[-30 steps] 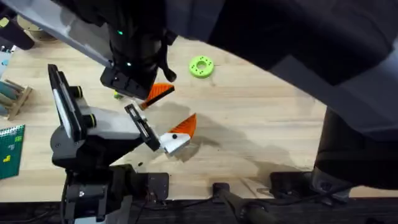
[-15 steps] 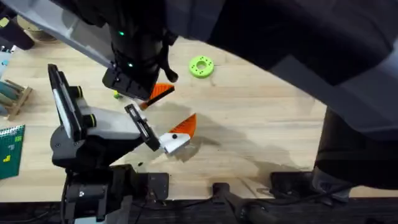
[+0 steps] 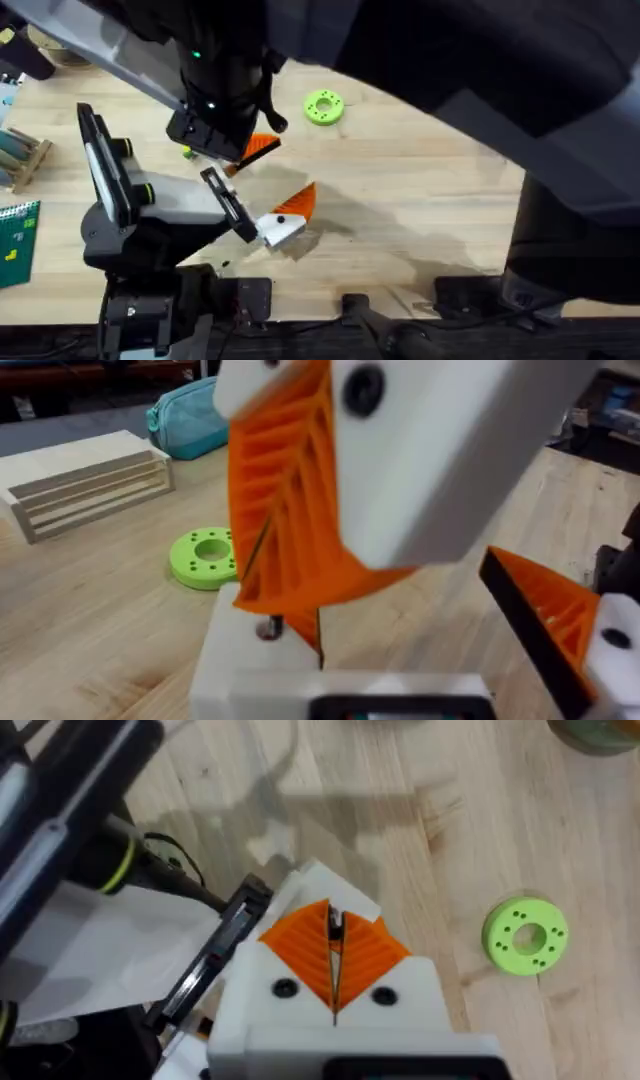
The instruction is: Pick up the gripper from the table and insert it into the empty holder that is missing its gripper. Then pick up a screw, insert it into the mounting hole, and use the screwdriver to tighten it. Finally, clean up the table by picking up the vegetable and placing it into the bucket.
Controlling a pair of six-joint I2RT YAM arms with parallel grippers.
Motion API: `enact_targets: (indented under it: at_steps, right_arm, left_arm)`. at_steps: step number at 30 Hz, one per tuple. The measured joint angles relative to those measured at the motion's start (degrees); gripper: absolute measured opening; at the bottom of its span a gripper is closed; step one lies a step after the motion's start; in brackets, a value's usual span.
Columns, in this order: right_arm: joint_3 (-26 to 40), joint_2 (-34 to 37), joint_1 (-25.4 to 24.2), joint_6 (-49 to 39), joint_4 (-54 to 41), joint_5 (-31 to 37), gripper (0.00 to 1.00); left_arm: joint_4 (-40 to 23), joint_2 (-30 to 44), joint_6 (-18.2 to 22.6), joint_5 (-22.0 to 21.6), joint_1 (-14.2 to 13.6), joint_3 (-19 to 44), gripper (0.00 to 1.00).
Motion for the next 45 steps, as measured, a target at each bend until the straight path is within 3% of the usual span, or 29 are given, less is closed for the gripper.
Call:
enact_targets:
  at_steps: [45]
  right_arm:
    - [0.02, 0.97, -0.07, 0.0, -0.29, -0.25, 0.006]
  left_arm:
    - [-0.11, 0.0, -0.02, 0.37, -0.04, 0.0, 0.985]
